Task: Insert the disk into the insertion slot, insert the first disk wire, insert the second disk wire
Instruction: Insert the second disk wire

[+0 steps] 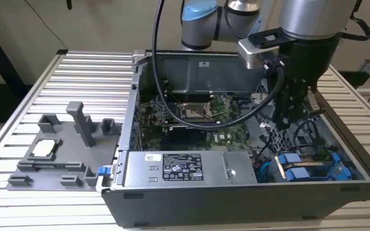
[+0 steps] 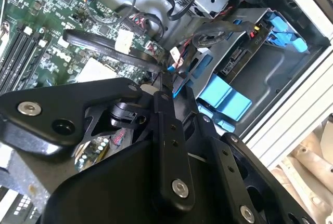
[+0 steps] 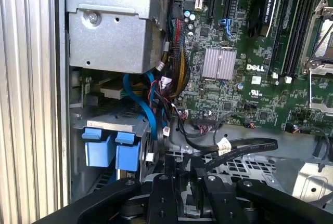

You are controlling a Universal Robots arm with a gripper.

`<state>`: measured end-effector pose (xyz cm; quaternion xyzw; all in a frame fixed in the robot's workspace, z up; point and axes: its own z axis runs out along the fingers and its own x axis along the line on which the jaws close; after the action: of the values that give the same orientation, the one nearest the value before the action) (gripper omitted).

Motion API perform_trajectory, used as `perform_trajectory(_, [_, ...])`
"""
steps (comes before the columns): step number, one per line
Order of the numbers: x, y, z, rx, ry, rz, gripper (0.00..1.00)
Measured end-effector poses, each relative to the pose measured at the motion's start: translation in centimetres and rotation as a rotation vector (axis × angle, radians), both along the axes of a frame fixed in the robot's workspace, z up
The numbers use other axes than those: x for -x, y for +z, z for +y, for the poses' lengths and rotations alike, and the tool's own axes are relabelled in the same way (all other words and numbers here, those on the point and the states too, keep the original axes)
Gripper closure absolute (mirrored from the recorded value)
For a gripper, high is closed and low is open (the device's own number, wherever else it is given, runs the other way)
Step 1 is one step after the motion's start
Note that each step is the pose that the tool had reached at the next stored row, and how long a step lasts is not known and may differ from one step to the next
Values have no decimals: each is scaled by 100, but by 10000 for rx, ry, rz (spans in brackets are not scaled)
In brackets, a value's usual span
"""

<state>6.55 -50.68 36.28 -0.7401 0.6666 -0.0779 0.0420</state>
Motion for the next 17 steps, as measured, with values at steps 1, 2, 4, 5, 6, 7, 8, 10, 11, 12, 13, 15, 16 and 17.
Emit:
perform_trajectory(1, [-1,0,0,0,1,0,73])
perform_trajectory(2, [-2,0,0,0,1,0,73])
perform_trajectory(4, [-5,-1,0,-1,4,0,73])
perform_trajectory(5, [-5,-1,0,-1,3,0,73])
perform_trajectory(6, [-5,-1,0,0,4,0,73])
perform_trajectory(7, [-5,-1,0,0,4,0,73])
perform_trajectory(8, [-6,-1,0,0,4,0,73])
perform_trajectory(10, [-6,-2,0,0,5,0,75])
perform_trajectory(11, [-6,-2,0,0,5,0,75])
perform_trajectory(12, [-6,-2,0,-1,5,0,75])
perform_trajectory(13, [-6,-2,0,0,5,0,82])
perform_trajectory(15, [-6,-2,0,0,5,0,82])
perform_trajectory(16, [-6,-2,0,0,5,0,82])
perform_trajectory(17, [-6,-2,0,0,5,0,84])
